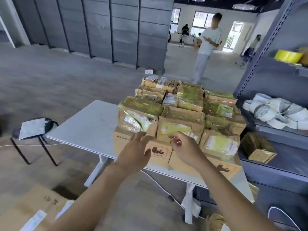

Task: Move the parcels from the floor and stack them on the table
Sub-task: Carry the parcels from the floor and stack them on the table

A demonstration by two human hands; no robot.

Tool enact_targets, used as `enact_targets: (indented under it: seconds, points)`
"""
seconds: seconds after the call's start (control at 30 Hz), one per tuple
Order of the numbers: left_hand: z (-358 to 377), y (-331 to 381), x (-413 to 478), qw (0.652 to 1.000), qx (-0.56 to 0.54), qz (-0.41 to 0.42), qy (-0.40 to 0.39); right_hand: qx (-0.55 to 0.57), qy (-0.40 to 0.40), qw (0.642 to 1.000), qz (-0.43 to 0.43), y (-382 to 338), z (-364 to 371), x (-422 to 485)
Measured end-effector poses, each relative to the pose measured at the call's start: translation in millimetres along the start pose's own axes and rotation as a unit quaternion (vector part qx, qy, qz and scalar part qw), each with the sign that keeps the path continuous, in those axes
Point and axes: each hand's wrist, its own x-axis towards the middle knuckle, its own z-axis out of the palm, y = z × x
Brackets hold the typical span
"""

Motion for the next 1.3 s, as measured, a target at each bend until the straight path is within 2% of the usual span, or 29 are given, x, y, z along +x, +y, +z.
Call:
enact_targets:
  seconds: [0.3,0.4,0.5,0.67,0.83,1.03,1.3]
  points:
    - [-62.4,-158.3,-112.6,0.979,-0.017,-0.203,0.009,0.071,-0.142,0.986,-0.048,-112.2,179.1,1.0]
    - [-75.7,-215.4,-141.1,0.952,-0.031,-0.302,0.05,0.072,-0.191,0.977,-0.066,-138.8,242.1,11.6]
    - [-87.6,-270.3,-161.1,0.929,-0.038,-0.362,0.063,0.068,-0.251,0.963,-0.071,-158.7,299.8,29.1]
    - [-100.7,-369.0,-179.4,0.884,-0.055,-0.459,0.07,0.07,-0.351,0.933,-0.027,-180.1,396.9,75.0]
    - [-78.7,-448.7,-185.5,0.844,-0.089,-0.529,0.02,0.055,-0.417,0.907,0.006,-181.6,487.2,110.6]
    - [-3.2,-524.7,-196.7,0.81,-0.127,-0.568,-0.075,0.035,-0.443,0.891,0.096,-141.3,575.1,121.0]
    - [104.2,-639.6,-194.9,0.785,-0.17,-0.56,-0.203,0.003,-0.401,0.877,0.264,-63.7,682.3,93.3]
